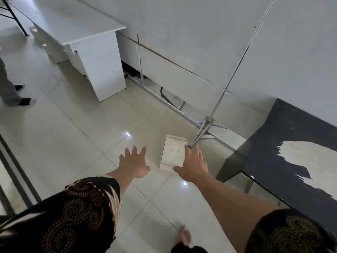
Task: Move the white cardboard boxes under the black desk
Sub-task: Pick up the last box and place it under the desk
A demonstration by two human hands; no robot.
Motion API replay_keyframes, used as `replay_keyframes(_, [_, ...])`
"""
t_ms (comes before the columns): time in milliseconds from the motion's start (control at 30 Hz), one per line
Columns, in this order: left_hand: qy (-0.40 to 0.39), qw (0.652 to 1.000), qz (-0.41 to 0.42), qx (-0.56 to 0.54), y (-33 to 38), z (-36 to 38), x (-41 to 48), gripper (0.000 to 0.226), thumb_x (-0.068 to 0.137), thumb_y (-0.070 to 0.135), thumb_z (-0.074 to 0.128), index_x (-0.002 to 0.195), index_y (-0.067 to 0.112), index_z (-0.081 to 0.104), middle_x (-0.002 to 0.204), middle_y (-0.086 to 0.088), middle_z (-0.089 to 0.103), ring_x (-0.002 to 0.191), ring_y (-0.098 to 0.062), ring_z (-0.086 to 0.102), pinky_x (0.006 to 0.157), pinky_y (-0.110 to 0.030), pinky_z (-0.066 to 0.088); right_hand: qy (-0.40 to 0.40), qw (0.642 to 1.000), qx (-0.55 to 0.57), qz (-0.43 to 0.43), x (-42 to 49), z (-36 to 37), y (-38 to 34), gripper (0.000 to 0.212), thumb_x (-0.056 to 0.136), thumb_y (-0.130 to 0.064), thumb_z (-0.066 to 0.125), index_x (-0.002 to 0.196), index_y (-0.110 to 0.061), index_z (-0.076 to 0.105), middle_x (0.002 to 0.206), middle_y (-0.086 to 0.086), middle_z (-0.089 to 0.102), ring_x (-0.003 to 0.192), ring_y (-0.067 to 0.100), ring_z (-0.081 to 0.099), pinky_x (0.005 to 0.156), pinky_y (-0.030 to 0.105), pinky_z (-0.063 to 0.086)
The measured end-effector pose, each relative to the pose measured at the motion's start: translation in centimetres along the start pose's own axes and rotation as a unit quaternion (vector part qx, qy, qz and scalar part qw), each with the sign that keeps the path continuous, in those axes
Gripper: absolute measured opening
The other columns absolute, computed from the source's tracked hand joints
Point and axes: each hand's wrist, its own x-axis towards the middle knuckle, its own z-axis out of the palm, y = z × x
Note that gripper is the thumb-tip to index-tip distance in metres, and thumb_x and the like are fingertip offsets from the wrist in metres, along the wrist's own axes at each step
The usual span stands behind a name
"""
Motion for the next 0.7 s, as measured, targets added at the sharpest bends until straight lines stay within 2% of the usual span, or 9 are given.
replay_keyframes(300, [-0.016,1.0,0.004,0.022,3.0,-5.3,10.6,0.091,0.095,0.057,0.048,0.157,0.03,-0.013,0.167,-0.01,-0.007,0.152,-0.039,-0.002,0.12,-0.052,0.015,-0.031,0.998,0.039,0.034,11.9,-1.1,2.6,0.1,0.086,-0.056,0.067,0.159,-0.024,0.006,0.168,0.014,-0.006,0.156,0.029,0.0,0.119,0.054,0.027])
replay_keyframes(500, [-0.062,0.998,-0.007,0.017,6.7,-8.8,18.3,0.088,0.096,0.058,0.044,0.157,0.03,-0.014,0.167,-0.009,-0.005,0.153,-0.037,-0.001,0.12,-0.052,0.015,-0.078,0.993,0.075,0.056,20.3,-2.6,4.8,0.1,0.087,-0.055,0.066,0.159,-0.023,0.004,0.168,0.013,-0.008,0.155,0.031,0.0,0.12,0.054,0.025])
replay_keyframes(700, [-0.066,0.997,0.034,0.02,11.3,-12.8,25.1,0.083,0.098,0.058,0.04,0.157,0.031,-0.012,0.167,-0.008,-0.003,0.153,-0.035,0.0,0.119,-0.051,0.017,-0.081,0.987,0.105,0.095,27.3,-5.4,7.1,0.098,0.085,-0.054,0.068,0.158,-0.024,0.011,0.168,0.013,-0.004,0.155,0.031,0.006,0.117,0.052,0.029])
